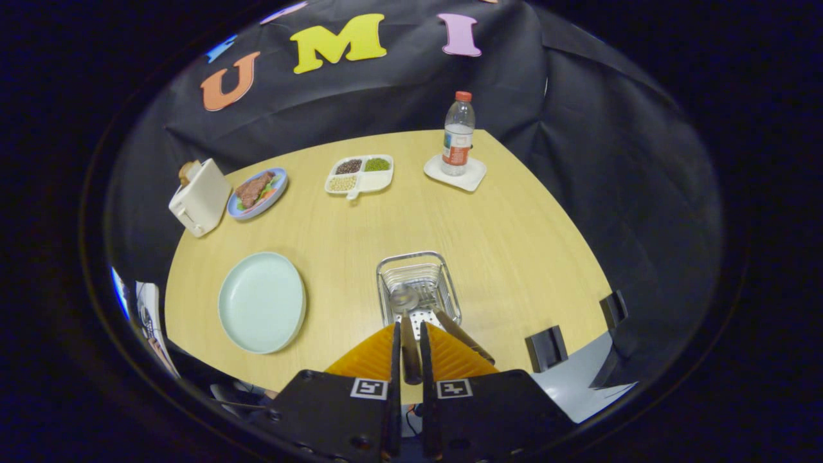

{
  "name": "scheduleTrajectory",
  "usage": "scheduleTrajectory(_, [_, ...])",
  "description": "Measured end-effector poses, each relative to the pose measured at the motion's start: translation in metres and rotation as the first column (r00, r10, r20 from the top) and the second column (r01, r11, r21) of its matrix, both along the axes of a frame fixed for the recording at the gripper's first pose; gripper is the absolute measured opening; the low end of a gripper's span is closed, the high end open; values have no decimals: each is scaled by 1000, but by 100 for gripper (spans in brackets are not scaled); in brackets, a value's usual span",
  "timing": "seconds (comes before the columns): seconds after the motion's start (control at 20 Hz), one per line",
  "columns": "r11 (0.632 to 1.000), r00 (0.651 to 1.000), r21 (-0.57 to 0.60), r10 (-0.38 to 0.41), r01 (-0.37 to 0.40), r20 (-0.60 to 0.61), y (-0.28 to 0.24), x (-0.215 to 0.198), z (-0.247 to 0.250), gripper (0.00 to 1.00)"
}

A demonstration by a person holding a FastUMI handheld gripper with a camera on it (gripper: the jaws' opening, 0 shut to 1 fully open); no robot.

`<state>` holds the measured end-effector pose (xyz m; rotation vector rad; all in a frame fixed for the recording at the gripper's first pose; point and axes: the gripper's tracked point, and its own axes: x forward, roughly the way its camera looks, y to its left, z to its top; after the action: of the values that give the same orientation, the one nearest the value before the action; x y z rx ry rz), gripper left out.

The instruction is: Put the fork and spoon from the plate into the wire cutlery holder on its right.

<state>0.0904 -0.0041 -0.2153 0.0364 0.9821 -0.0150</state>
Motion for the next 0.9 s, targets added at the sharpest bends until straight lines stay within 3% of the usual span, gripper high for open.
scheduleTrajectory(0.05, [1000, 1000, -4, 9, -9, 20, 1, 1, 4, 21])
scheduleTrajectory(0.3, [1000, 983, 27, 11, -16, 183, 10, 8, 32, 41])
scheduleTrajectory(0.5, [997, 955, 60, 29, -49, 297, 31, -1, 57, 66])
scheduleTrajectory(0.85, [996, 831, -16, 82, -88, 549, 74, -41, 112, 98])
scheduleTrajectory(0.9, [996, 813, -32, 87, -84, 575, 77, -50, 119, 99])
